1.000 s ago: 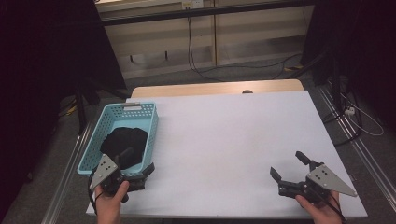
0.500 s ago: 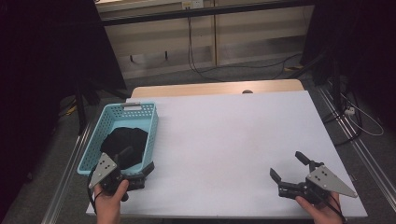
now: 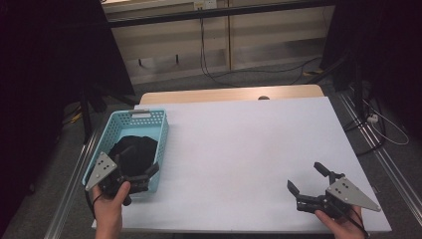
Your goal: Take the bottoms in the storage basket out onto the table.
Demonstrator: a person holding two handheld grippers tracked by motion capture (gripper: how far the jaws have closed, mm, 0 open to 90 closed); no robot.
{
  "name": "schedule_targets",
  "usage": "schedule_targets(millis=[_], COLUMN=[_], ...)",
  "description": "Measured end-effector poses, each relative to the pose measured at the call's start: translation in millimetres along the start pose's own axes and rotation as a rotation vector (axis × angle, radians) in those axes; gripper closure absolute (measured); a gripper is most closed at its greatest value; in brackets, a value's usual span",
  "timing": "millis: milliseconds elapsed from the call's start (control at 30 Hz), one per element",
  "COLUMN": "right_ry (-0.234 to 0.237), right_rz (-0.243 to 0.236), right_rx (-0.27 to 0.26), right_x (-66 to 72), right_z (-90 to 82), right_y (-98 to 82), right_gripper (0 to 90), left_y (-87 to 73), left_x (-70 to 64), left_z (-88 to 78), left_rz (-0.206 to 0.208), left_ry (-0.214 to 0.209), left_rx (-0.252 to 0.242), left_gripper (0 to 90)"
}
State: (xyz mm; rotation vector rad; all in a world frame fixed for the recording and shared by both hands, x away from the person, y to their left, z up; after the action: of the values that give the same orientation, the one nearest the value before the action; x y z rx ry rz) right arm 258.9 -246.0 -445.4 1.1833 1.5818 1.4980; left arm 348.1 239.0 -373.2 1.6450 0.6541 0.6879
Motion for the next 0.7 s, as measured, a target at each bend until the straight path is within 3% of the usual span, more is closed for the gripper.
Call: schedule_targets(millis=[400,700], right_ry=[0.012,0.018], right_rz=[-0.007,-0.01], right_rx=[-0.006,-0.002], right_x=[2.1,3.0], right_z=[-0.1,-0.4], right_y=[0.7,0.5], right_gripper=[1.1,1.1], left_y=[21.9,23.9], left_x=[27.4,40.7], left_z=[11.5,20.9], left_rz=[-0.001,-0.009], left_ry=[0.016,0.02], left_rx=[0.012,0.035], left_gripper=[1.6,1.6])
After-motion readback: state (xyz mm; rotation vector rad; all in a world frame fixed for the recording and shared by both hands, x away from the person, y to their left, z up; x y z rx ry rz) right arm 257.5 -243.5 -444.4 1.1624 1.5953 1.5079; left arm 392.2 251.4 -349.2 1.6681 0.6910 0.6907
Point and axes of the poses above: each handheld gripper's, and its own axes: z roughly forward along the jaws, y roughly out of its top, x roughly to its left, the point moved 4 cm from there along z, roughly forward along the jaws, and after that the axes turned 7 degrees about z, right-handed, at the moved point
